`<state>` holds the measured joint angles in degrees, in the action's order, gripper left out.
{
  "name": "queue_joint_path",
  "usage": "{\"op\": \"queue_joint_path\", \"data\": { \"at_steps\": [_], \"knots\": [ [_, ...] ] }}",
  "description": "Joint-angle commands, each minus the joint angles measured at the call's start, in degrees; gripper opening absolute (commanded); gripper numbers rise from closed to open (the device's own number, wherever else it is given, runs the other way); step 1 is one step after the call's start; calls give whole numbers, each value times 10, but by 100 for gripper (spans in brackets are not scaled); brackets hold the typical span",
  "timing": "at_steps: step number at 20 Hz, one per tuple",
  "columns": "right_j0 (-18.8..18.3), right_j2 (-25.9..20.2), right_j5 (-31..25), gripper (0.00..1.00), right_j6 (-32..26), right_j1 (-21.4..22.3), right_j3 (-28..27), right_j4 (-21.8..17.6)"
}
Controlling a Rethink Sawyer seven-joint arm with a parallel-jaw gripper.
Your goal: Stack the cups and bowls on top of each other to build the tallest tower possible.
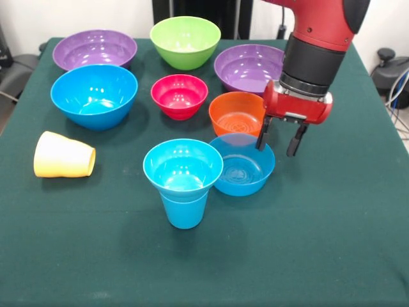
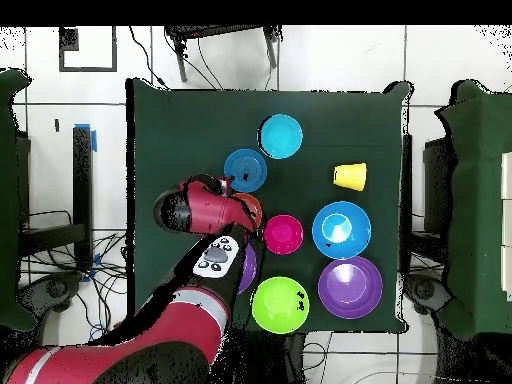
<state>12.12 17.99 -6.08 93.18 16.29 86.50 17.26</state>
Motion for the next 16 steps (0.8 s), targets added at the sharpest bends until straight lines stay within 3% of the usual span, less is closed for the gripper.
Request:
{"op": "queue_joint_path", "data": {
  "at_steps": [1,9,16],
  "knots": [
    [-9,-63,-15,100,55,-9,-6,-38],
    [-4,-60,-44,100,58,-3,-11,-31],
    [-18,-76,-16,100,52,-40,-46,-31]
  ]
}}
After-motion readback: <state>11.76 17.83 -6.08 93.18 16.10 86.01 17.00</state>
